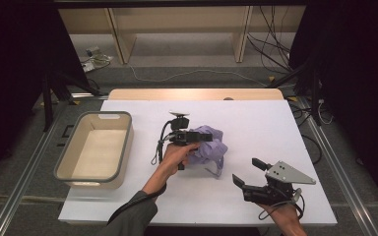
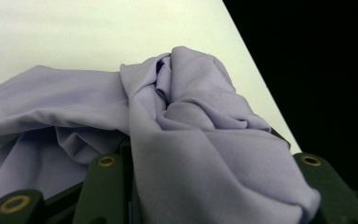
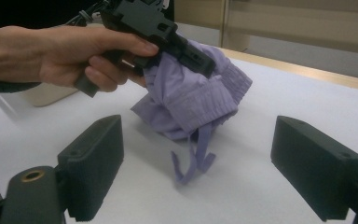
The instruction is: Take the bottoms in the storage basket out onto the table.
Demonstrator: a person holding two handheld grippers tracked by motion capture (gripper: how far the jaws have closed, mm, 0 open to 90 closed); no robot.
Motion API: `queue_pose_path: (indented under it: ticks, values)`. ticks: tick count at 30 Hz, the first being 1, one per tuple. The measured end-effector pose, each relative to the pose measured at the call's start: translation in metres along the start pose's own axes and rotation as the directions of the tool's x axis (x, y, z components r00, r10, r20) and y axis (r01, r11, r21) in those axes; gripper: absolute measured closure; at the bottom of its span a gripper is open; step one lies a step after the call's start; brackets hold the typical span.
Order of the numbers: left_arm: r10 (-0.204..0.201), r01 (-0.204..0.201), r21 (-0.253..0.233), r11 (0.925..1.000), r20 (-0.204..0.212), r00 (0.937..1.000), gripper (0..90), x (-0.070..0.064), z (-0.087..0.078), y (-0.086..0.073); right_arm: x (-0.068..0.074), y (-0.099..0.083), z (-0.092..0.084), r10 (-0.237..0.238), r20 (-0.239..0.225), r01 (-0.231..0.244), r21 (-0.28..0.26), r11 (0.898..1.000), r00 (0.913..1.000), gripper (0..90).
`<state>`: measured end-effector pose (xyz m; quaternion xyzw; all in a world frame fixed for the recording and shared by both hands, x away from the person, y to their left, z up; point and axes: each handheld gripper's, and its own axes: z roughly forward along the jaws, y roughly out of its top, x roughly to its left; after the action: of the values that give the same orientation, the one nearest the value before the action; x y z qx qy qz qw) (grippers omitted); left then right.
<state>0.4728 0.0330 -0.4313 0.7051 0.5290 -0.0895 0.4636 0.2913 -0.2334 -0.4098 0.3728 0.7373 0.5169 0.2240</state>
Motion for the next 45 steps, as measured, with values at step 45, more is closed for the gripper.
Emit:
queue_pose_path:
  ticks: [45]
  values:
    - [0.034,-0.034,0.017,0.9993,0.005,0.9994,27.4,-0.01,-0.017,0.006,0.001,0.0,0.0,-0.001,0.0,0.001,-0.001,1.0,1.0,17.9]
